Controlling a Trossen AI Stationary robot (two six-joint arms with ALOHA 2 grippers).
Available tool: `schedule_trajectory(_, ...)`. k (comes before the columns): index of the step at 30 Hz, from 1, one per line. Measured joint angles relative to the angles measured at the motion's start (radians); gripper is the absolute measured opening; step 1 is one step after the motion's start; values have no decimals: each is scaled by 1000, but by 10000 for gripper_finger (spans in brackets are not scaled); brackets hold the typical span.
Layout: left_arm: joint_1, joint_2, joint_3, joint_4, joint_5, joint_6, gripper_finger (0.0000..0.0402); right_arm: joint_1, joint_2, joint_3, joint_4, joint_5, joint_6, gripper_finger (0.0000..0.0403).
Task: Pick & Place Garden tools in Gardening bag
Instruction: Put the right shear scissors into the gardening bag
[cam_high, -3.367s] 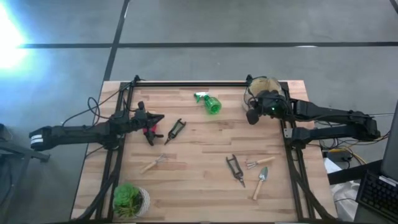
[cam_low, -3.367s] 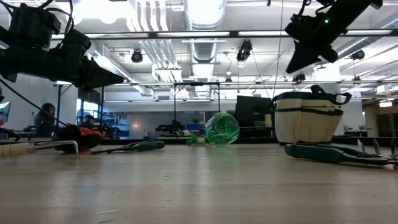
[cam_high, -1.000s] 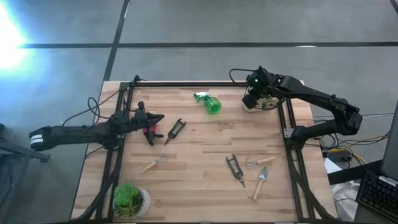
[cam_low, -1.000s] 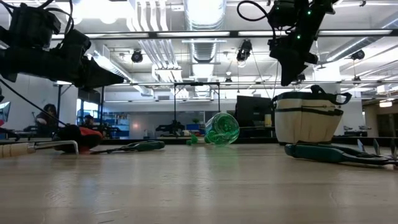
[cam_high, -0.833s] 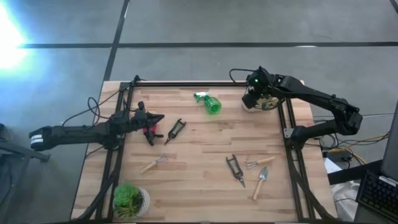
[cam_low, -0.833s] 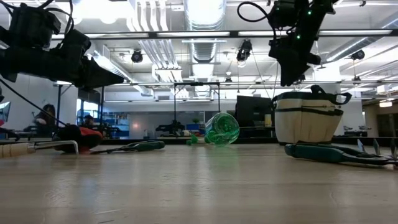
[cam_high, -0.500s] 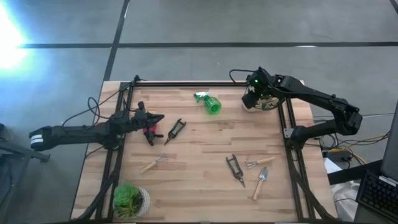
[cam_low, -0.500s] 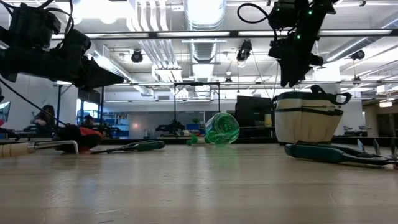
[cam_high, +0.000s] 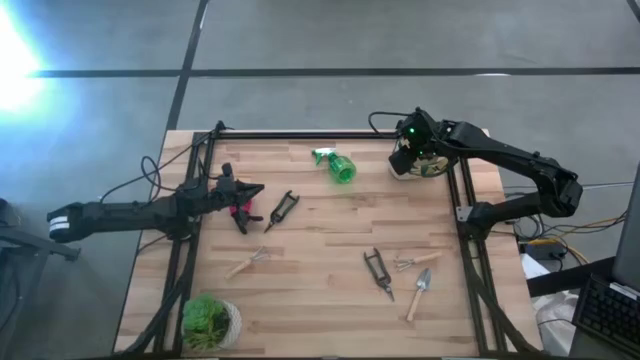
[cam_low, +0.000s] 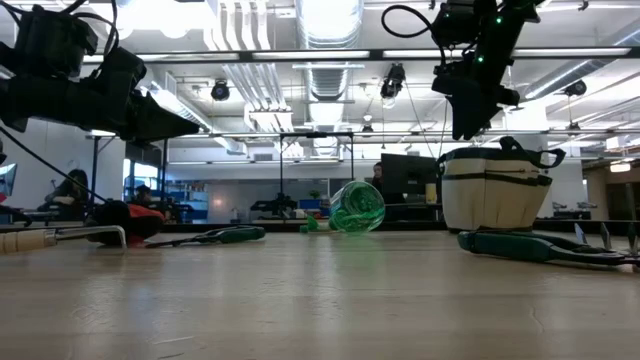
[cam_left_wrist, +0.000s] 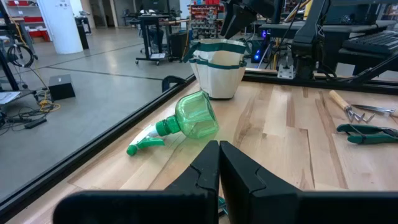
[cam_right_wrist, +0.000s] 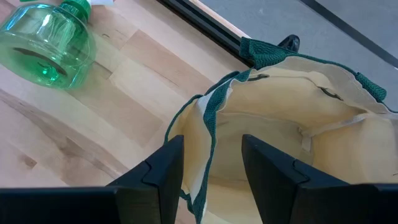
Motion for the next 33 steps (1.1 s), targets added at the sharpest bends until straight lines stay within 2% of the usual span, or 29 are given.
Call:
schedule_trajectory(13,0,0,0,0,0,0,14,0,0,0,3,6,-16,157)
schedule_trajectory(27,0,0,0,0,0,0,14,0,0,5,11,7,-19,137)
schedule_trajectory(33,0,0,0,0,0,0,14,1,0,5,120,-10,-94,140)
